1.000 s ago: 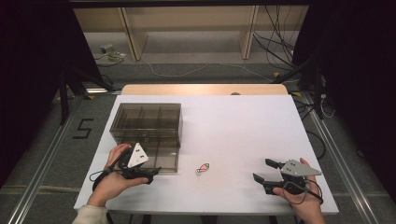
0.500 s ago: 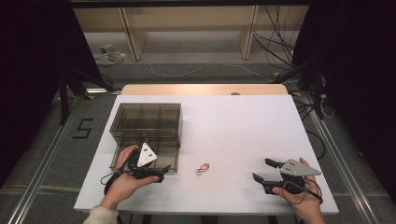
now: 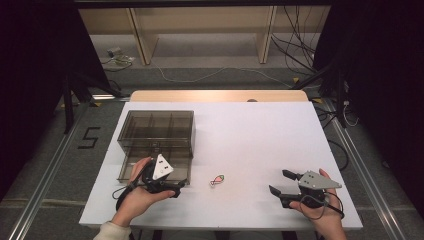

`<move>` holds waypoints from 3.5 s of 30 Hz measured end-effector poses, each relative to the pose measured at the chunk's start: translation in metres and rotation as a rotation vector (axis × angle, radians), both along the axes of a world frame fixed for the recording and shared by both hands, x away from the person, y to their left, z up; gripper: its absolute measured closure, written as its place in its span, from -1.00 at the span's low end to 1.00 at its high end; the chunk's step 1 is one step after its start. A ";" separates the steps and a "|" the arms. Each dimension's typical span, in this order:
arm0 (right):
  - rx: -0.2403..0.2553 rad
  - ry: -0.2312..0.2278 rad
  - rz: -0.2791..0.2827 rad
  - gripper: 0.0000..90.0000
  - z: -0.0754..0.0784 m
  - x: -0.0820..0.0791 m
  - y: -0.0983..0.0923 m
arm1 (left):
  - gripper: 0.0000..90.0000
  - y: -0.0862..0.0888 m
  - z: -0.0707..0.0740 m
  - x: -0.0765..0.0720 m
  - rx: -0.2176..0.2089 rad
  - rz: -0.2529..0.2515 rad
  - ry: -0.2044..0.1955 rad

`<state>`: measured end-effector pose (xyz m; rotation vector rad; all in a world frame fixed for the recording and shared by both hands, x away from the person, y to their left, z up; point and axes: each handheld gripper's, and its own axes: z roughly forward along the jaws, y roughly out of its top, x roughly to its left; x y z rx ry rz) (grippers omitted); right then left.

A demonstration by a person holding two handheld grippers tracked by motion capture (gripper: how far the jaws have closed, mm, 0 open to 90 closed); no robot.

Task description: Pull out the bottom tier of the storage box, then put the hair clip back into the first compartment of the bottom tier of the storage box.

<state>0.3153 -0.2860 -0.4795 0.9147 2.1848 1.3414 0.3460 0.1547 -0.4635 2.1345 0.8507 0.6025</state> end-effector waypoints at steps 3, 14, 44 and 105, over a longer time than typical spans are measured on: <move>-0.001 0.000 0.003 -0.42 0.000 0.000 0.001 | -0.65 -0.001 -0.001 0.000 0.004 0.000 0.006; 0.005 -0.004 -0.003 -0.42 0.002 0.001 -0.002 | -0.64 -0.016 -0.003 0.000 -0.004 -0.017 0.017; 0.014 -0.010 0.001 -0.42 0.002 0.001 -0.001 | -0.29 -0.105 -0.016 0.018 0.019 -0.151 0.128; 0.015 -0.011 0.002 -0.42 0.003 0.001 -0.002 | 0.38 -0.116 -0.027 0.013 -0.019 -0.120 0.220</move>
